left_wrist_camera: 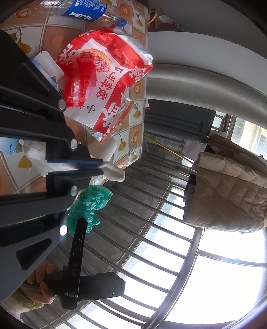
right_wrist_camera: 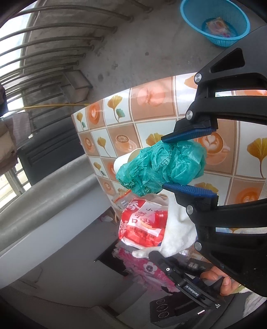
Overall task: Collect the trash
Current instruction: 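Lift the glove and green bag off the table, then drop the glove and green bag into the blue wastebasket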
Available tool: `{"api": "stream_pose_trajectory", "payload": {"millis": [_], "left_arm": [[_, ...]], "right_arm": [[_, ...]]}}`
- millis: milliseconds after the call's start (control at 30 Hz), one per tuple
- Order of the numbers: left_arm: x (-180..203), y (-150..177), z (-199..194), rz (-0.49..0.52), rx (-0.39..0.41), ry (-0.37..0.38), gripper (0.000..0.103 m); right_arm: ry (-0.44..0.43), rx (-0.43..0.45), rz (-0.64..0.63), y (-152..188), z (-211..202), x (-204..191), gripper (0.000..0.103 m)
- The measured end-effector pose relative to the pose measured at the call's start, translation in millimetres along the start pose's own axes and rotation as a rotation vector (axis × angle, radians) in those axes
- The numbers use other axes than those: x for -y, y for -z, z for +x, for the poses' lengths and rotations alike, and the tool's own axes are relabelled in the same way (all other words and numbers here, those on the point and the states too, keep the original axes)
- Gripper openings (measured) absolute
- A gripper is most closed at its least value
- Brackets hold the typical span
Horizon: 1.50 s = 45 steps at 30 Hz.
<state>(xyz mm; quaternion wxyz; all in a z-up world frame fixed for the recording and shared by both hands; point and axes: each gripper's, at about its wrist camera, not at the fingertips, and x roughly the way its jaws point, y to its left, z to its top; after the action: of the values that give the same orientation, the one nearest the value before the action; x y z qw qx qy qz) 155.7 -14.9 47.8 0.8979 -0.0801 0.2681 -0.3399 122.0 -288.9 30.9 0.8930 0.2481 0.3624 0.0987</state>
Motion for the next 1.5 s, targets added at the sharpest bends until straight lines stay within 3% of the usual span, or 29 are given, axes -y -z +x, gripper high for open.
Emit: {"api": "stream_pose_trajectory", "payload": {"millis": [500, 900, 1200, 1500], "left_arm": [[37, -12, -21, 0.021, 0.025, 0.067, 0.005], [101, -7, -9, 0.087, -0.010, 0.179, 0.005], [179, 7, 39, 0.165, -0.112, 0.300, 0.005], [266, 43, 127, 0.234, -0.316, 0.381, 0.005]], "right_arm": [[0.018, 0.074, 0.013, 14, -57, 16, 0.037], [0.098, 0.161, 0.128, 40, -122, 69, 0.037], [0.184, 0.218, 0.273, 67, -163, 126, 0.037], [0.308, 0.217, 0.529, 111, -184, 211, 0.037]]}}
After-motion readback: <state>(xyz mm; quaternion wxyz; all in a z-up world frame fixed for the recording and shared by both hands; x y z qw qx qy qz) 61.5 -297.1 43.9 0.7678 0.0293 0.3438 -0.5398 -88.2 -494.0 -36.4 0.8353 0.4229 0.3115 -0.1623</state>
